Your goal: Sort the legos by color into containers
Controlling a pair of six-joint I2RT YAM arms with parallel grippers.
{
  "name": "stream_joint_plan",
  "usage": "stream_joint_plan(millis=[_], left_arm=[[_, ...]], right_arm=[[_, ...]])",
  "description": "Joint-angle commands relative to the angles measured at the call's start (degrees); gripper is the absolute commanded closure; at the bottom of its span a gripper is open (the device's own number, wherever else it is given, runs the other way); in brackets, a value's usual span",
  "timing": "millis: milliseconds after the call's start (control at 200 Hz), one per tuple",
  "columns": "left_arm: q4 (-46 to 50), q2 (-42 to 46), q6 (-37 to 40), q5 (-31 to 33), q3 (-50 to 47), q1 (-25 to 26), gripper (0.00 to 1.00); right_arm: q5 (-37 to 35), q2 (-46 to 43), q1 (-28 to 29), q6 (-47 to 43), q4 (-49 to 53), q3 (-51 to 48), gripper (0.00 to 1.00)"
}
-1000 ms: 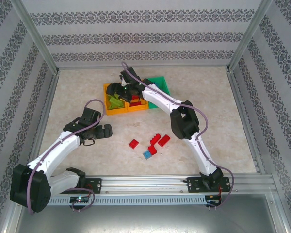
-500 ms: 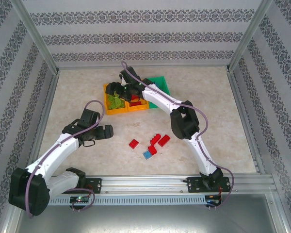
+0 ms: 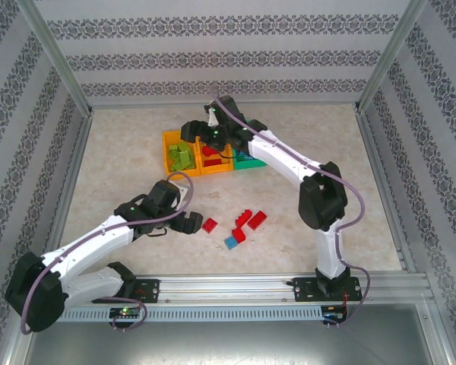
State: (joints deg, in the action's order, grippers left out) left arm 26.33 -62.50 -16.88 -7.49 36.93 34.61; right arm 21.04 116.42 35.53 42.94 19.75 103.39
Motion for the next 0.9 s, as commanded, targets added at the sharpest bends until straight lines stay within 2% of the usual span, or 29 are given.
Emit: stream_joint_plan(millis=[0,350,619,894], left_arm=[[-2.33,-3.90,3.64,-0.04,1.87,2.09,0.03],[-3.47,-17.53,7.27,2.42,7.94,9.97,0.08],[-2.06,-25.31,9.24,2.26,11.31,11.58,0.18],[-1.33,-29.46,9.48,3.43,13.39,11.71,0.31]], right_arm=[[-3.16,-4.58,-2.70,-1.64,-2.43,-7.62,0.11],[-6.12,-18.72,-12.12,-0.71,-6.76,-29.79,0.08],[-6.48,-27.50,-18.87,-0.97,-7.29,-40.79,0.07],[-6.82,-33.37,-23.11,-1.72,-6.48,-47.62,0.06]])
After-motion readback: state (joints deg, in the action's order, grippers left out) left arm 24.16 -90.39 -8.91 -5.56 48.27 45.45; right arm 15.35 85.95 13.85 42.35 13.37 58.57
